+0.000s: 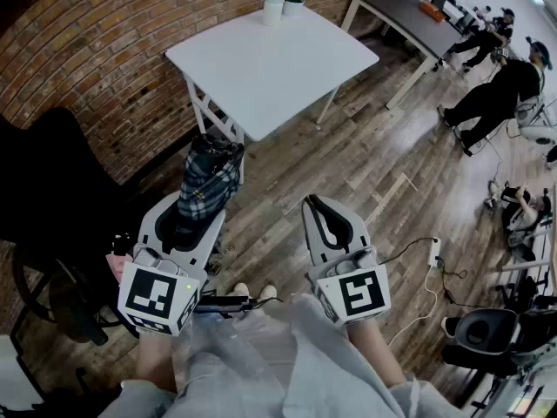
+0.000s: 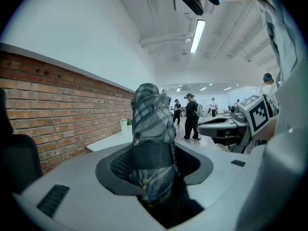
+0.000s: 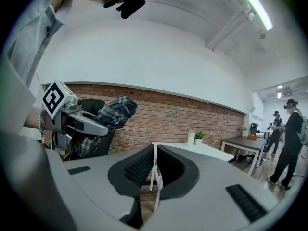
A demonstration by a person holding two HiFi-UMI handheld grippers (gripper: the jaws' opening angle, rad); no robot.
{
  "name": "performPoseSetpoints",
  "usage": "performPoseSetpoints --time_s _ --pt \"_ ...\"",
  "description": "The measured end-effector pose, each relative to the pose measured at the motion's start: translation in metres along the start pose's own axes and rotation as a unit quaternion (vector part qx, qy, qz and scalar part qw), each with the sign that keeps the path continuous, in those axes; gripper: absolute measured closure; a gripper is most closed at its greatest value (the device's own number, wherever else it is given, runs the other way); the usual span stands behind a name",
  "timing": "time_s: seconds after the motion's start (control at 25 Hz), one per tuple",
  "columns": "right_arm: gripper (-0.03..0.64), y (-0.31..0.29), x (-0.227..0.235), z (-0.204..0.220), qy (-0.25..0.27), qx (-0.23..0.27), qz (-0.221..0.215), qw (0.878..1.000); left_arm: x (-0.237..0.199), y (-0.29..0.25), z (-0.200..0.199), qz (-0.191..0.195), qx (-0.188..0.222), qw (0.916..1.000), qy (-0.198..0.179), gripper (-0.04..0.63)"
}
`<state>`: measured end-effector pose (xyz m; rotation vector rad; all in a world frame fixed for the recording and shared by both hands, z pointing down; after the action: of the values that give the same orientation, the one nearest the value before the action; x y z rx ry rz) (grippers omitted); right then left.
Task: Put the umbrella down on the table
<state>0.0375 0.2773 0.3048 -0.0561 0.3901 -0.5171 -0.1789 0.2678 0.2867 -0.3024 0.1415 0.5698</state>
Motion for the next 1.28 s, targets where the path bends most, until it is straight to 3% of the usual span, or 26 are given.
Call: performPoseSetpoints --time_s 0.64,1.28 --pt "0.561 0.007 0.004 0.003 -0.002 0.005 -0.007 1.0 0.01 -0.001 0.001 -0.004 0.0 1.0 -0.001 0.365" --pt "0.561 0.036 0.03 0.011 0.002 0.038 -0.027 0.999 0.049 -0.005 -0.001 -0.037 0.015 0.9992 0.001 0.365"
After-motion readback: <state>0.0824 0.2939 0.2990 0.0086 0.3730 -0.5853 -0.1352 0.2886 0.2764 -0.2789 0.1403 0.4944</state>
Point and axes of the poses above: the fingertips, and each gripper's own axes: y backward along the fingers, x to its right, z out of its underside, the point moved 7 cm from there along y, backward along the fingers, and after that the axes turned 15 degrees about y, right-handed, at the moved point
